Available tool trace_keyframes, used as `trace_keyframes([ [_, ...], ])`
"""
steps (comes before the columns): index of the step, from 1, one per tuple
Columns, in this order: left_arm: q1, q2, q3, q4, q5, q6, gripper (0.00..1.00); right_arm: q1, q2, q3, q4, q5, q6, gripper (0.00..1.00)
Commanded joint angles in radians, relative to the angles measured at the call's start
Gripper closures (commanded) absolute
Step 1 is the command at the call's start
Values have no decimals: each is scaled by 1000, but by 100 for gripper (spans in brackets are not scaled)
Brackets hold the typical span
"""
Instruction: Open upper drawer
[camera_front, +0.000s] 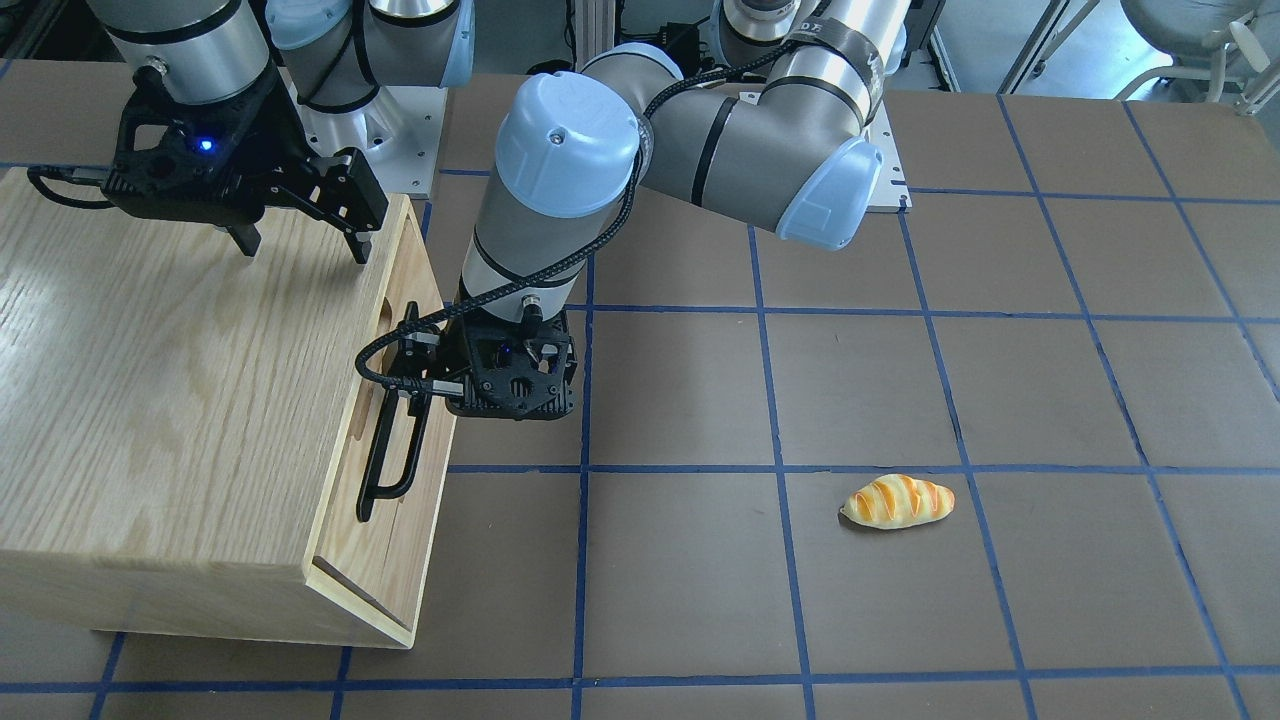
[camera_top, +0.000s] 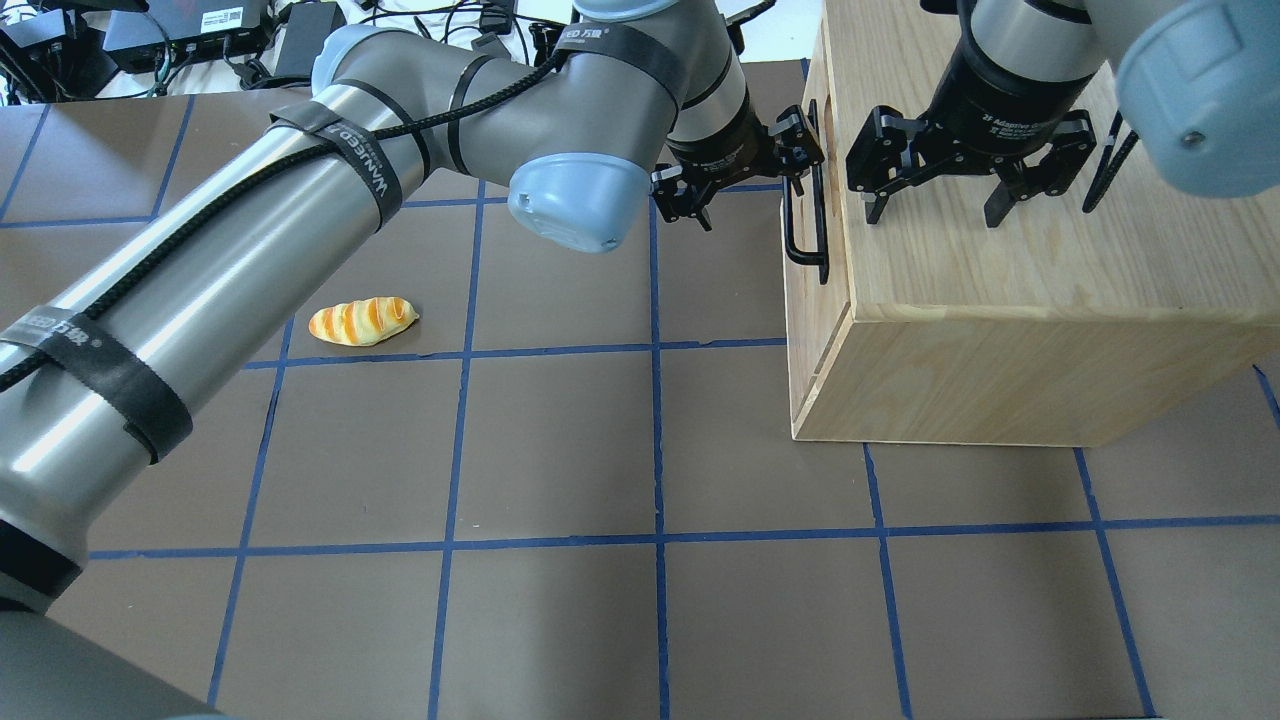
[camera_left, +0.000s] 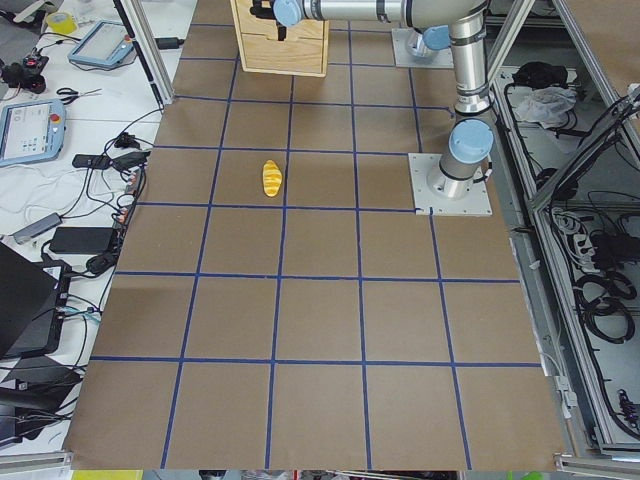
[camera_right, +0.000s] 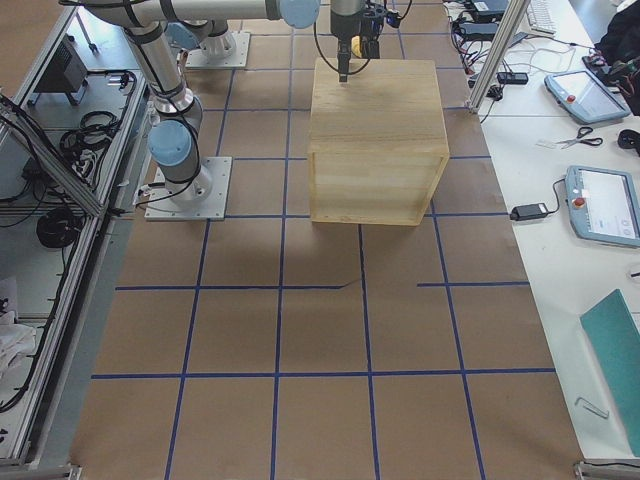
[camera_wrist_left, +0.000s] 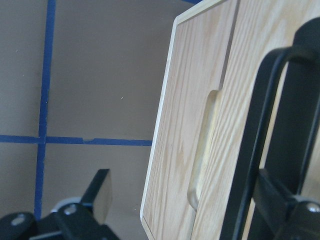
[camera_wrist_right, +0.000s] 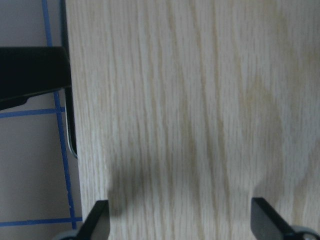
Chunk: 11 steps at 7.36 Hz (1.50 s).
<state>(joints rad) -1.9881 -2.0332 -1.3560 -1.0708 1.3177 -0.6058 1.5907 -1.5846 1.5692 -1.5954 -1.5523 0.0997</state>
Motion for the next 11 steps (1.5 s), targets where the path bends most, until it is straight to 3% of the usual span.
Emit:
trace_keyframes([
  [1,0,-5,0,0,3,1,0,0,0,0,0,0,0,0],
  [11,5,13,15,-43,170,21,0,0,0,0,0,0,0,0],
])
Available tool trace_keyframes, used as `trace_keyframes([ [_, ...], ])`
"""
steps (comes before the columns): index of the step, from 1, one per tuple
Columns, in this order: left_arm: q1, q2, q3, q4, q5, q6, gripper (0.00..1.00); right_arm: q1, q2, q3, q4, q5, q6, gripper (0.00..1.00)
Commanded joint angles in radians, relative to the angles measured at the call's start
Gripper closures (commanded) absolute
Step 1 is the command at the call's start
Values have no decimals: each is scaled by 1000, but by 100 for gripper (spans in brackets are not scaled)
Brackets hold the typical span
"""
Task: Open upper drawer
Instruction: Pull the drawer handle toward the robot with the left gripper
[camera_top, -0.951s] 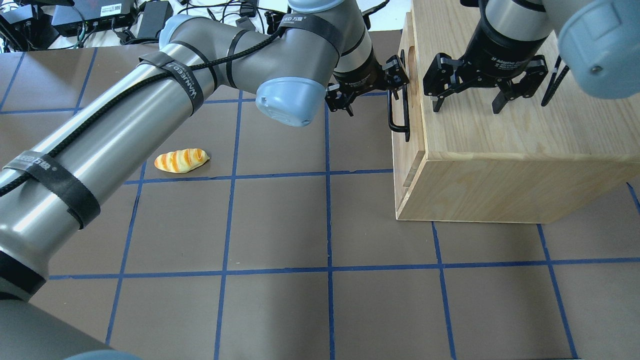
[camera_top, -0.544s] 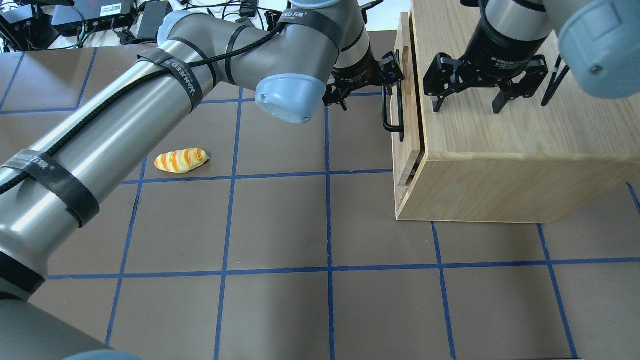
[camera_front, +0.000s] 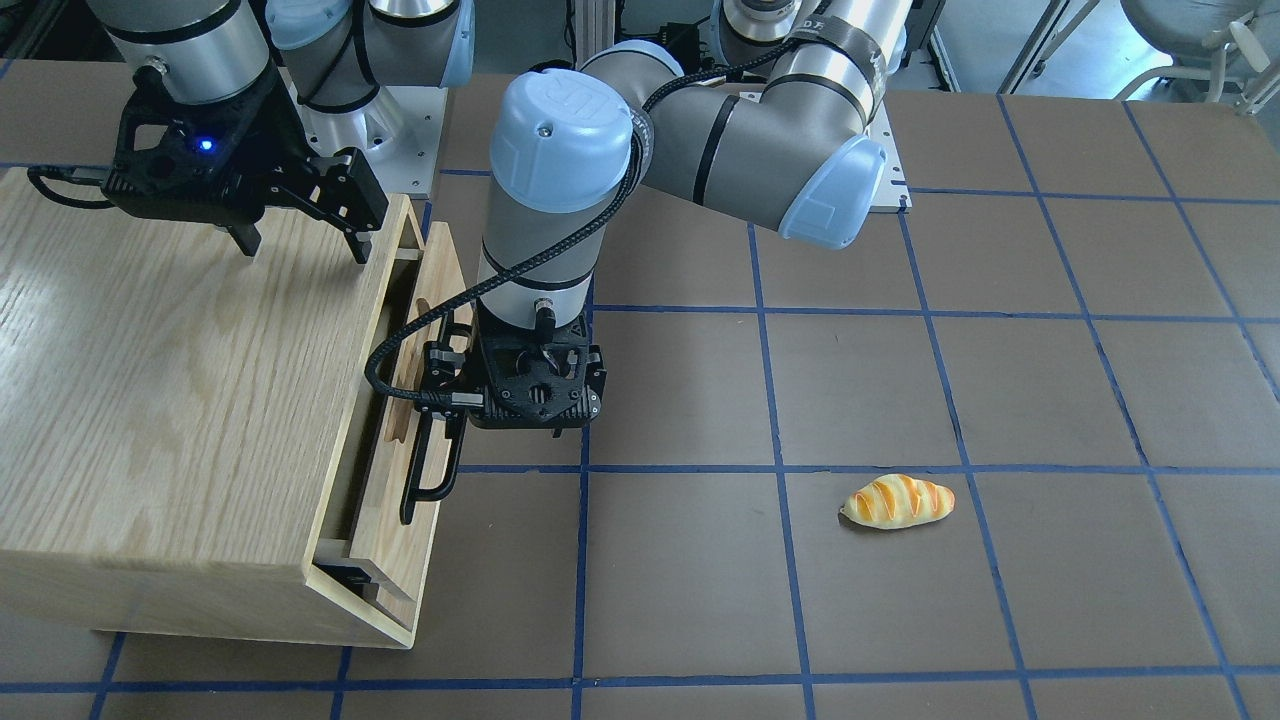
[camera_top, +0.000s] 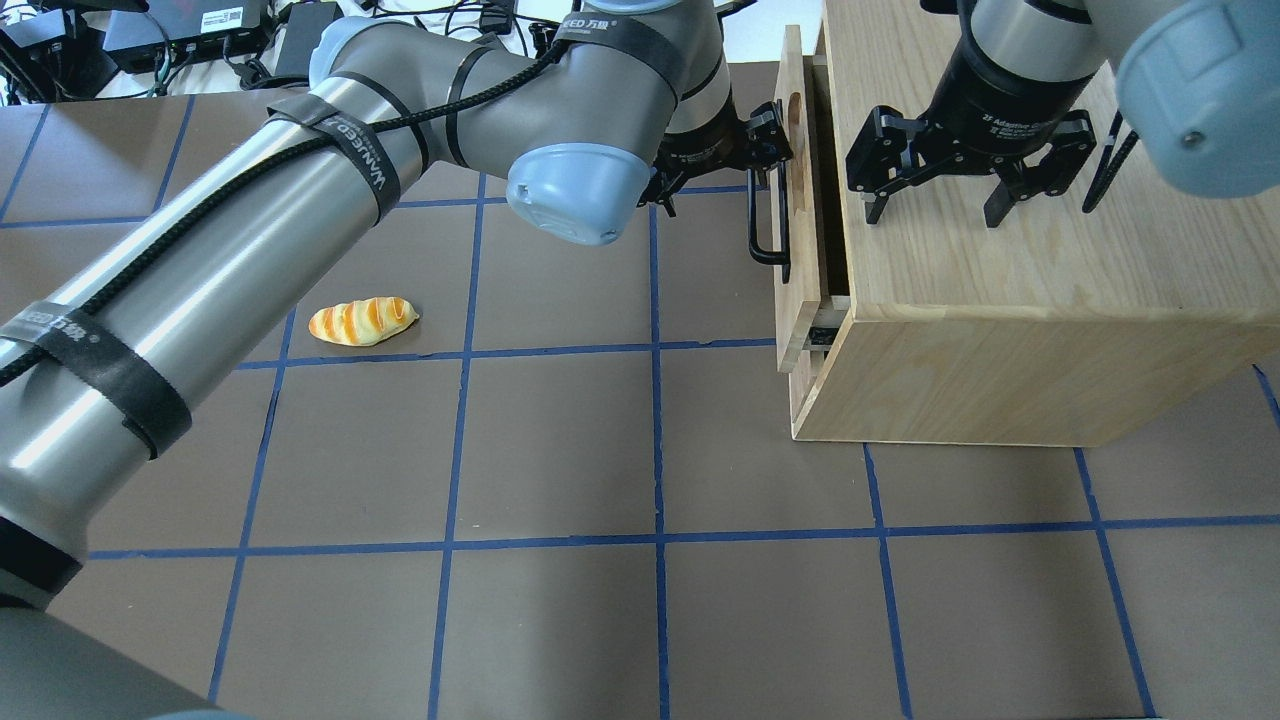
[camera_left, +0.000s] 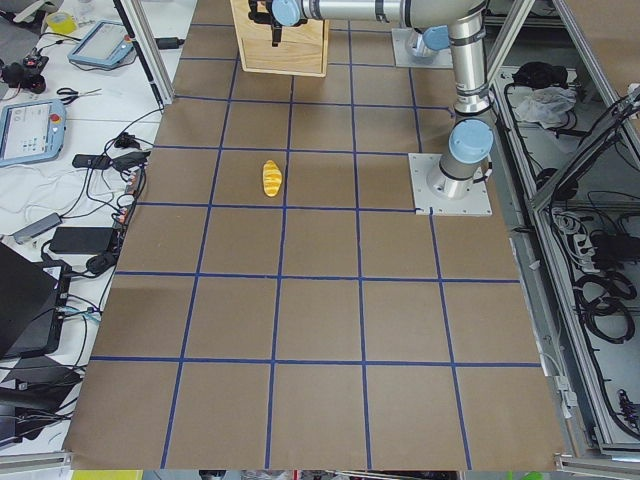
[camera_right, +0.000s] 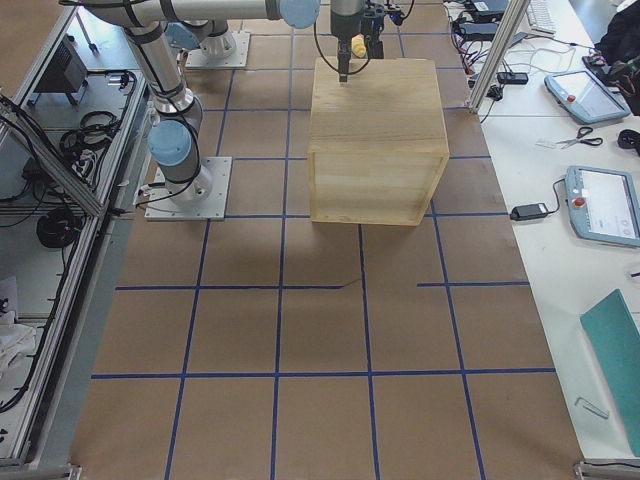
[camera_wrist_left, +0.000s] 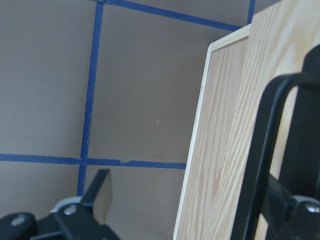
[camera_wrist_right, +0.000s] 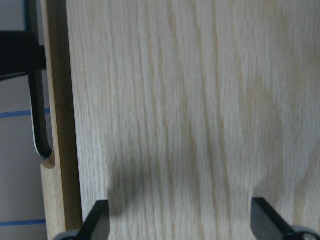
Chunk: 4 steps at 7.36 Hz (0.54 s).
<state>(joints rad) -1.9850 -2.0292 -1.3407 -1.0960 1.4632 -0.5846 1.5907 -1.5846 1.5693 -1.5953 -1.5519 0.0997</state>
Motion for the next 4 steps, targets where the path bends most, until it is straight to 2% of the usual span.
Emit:
trace_keyframes([
  [1,2,9,-6,-19,25,0,0,0,0,0,0,0,0,0],
  [4,9,29,-9,-65,28,0,0,0,0,0,0,0,0,0],
])
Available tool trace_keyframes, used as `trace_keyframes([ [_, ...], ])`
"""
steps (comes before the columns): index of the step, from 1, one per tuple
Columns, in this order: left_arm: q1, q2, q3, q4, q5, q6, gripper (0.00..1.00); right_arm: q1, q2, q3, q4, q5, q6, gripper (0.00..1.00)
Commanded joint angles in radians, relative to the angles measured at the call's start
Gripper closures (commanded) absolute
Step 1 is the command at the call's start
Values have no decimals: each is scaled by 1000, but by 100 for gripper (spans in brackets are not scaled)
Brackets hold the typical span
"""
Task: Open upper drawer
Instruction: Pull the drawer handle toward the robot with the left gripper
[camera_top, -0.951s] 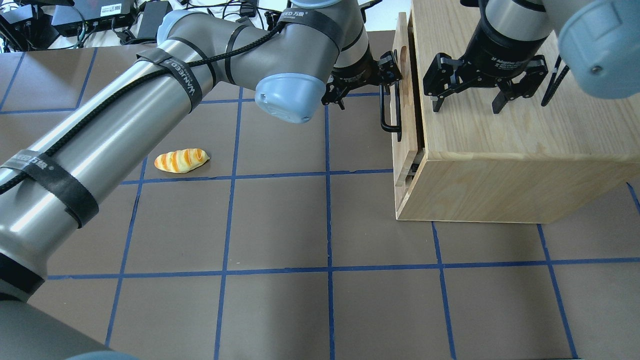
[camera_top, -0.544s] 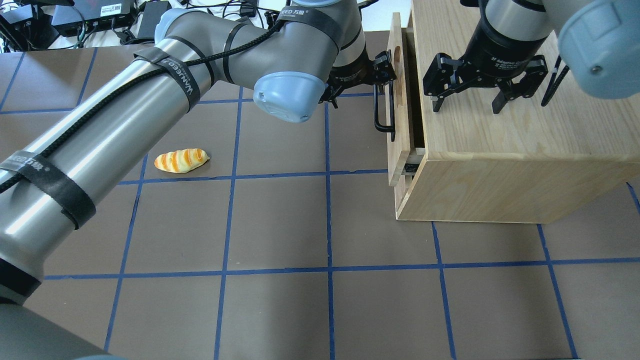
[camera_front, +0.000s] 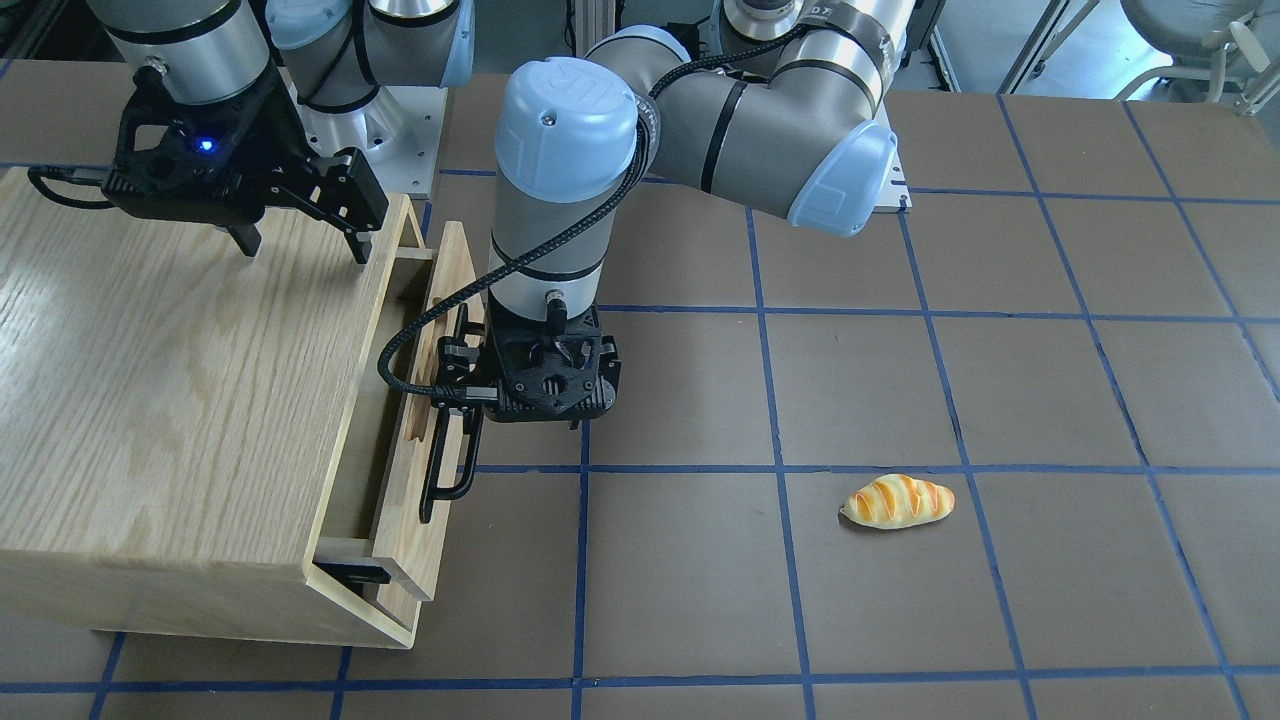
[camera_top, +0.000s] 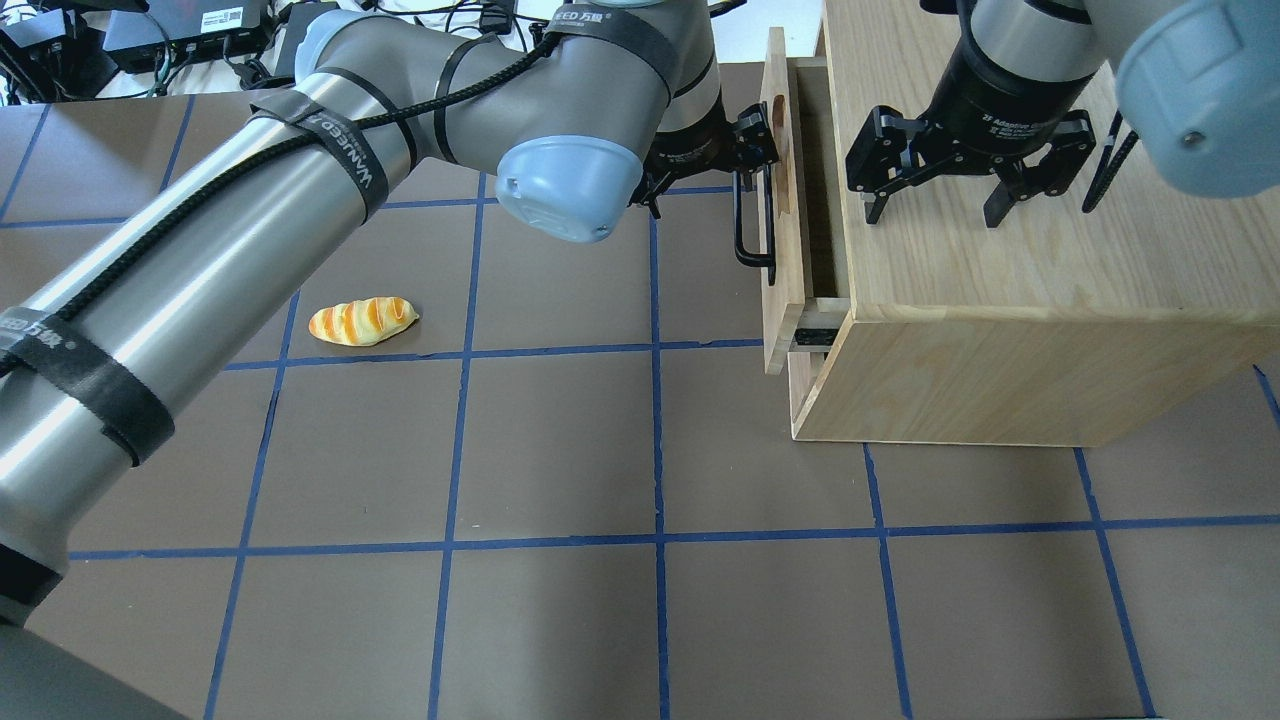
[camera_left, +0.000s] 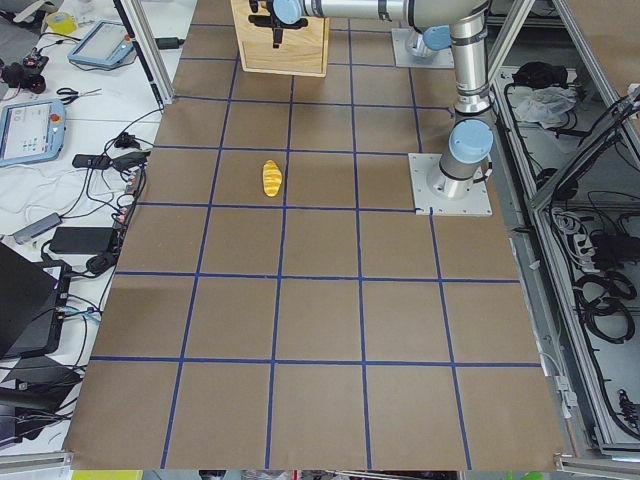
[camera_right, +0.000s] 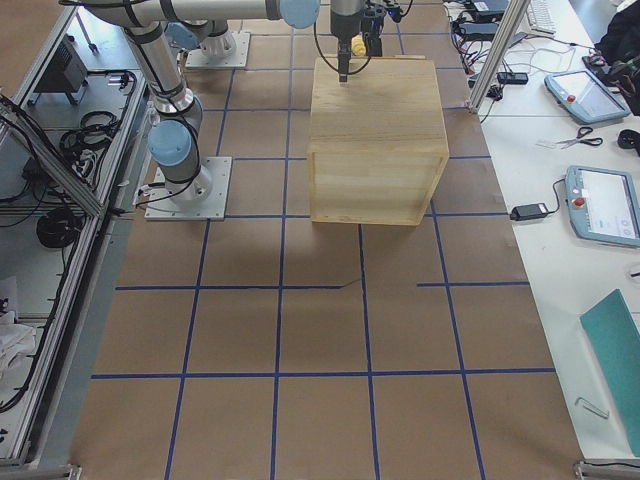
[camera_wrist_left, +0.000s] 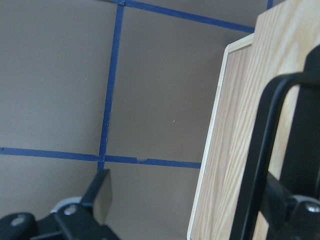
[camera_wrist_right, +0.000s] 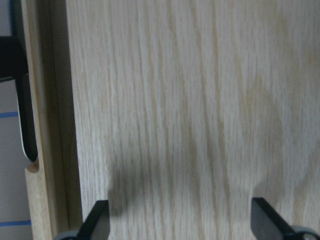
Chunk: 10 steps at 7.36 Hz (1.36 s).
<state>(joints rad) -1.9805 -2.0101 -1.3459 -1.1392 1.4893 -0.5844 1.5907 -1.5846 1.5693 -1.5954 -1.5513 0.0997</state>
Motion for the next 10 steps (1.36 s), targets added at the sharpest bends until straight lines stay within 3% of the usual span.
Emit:
trace_keyframes([
  [1,14,8,-4,-22,12,0,0,0,0,0,0,-1,0,0],
  [10,101,16,5,-51,17,58,0,-2,0,0,0,-1,0,0],
])
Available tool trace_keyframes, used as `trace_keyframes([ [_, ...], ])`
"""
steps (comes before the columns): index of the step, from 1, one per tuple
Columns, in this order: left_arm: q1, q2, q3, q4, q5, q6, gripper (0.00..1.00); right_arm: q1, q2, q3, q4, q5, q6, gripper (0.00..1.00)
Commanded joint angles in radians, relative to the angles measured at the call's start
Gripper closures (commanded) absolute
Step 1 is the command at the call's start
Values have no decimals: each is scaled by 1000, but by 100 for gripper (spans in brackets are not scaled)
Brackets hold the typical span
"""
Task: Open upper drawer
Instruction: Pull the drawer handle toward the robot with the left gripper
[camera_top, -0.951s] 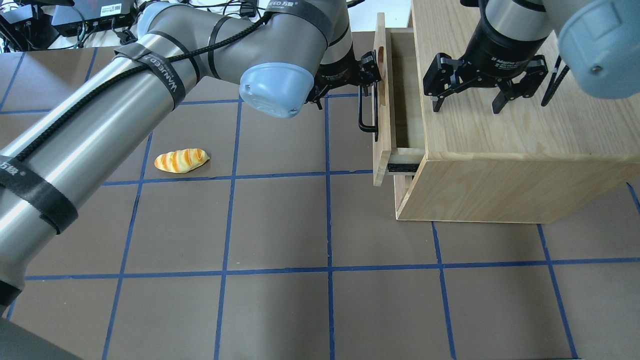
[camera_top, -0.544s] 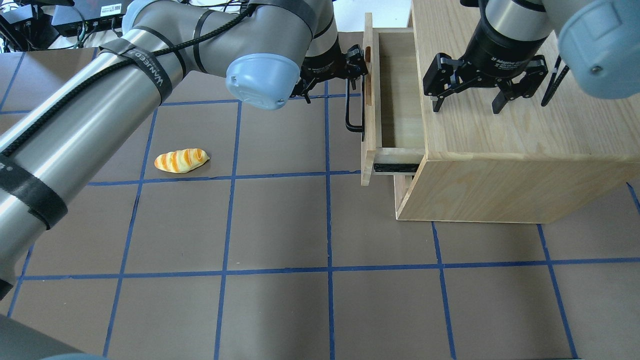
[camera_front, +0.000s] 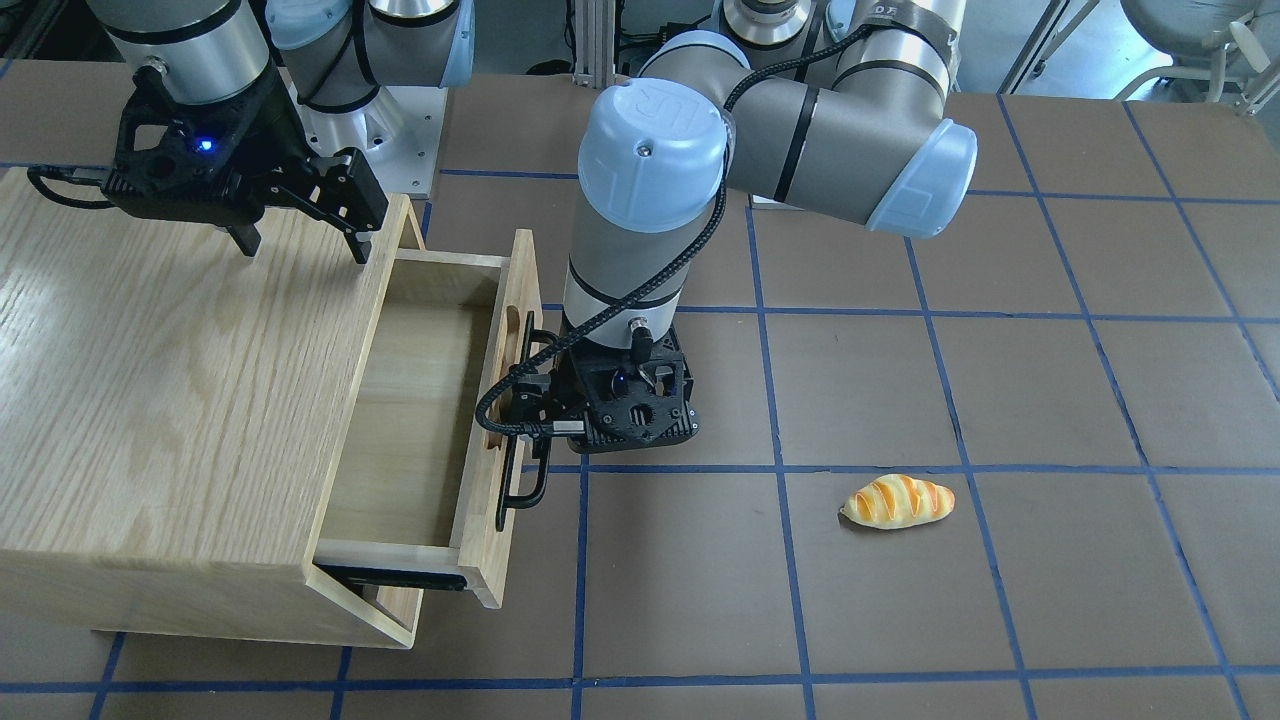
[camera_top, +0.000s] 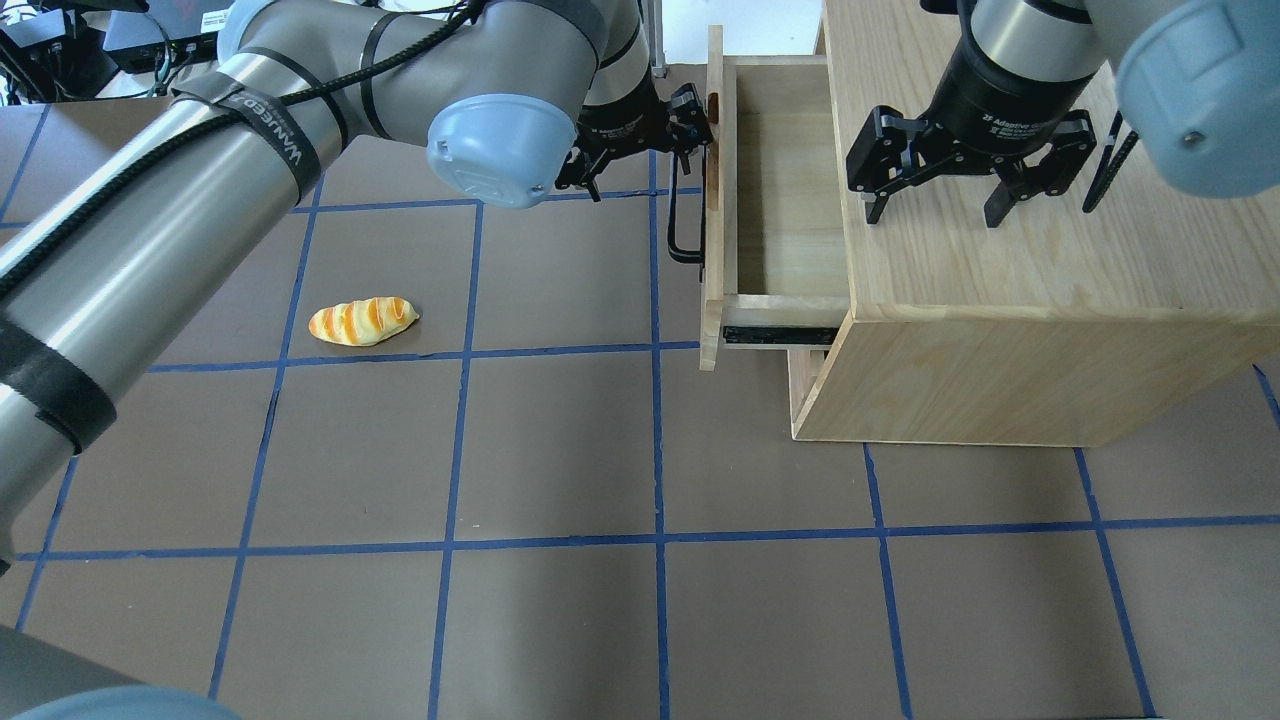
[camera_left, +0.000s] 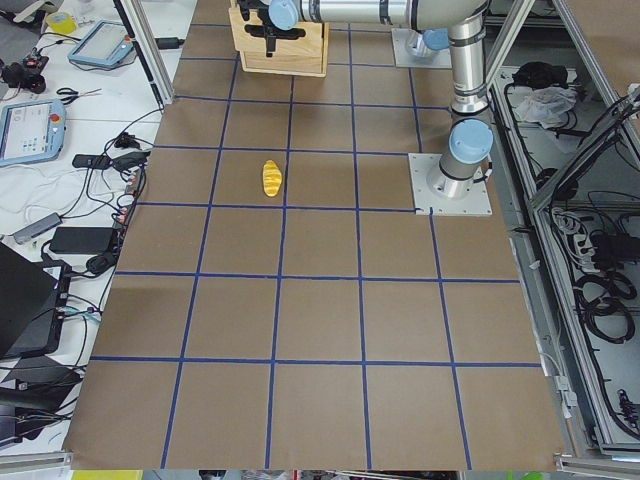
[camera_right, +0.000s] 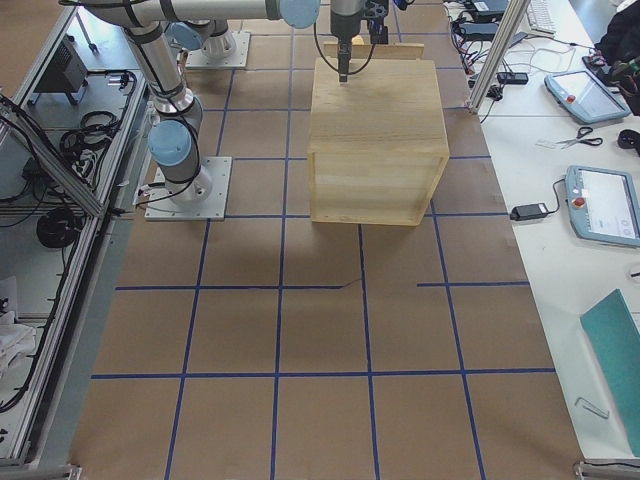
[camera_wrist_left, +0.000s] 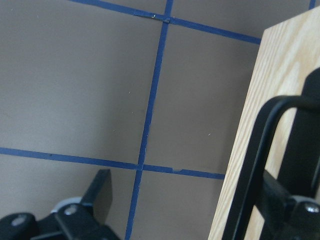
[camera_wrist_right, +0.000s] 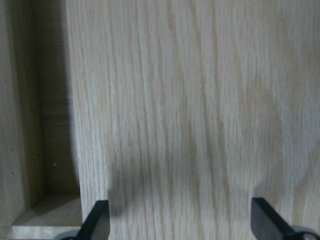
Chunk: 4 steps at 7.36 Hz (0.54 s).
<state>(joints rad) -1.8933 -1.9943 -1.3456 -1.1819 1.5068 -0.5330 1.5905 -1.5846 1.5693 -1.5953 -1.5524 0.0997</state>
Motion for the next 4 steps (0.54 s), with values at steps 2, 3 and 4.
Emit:
trace_keyframes([
  [2,36,3,3,-24,1,8,0,0,0,0,0,0,0,0],
  [3,43,9,5,-25,0,8,0,0,0,0,0,0,0,0],
  [4,45,14,-3,-25,1,8,0,0,0,0,0,0,0,0],
])
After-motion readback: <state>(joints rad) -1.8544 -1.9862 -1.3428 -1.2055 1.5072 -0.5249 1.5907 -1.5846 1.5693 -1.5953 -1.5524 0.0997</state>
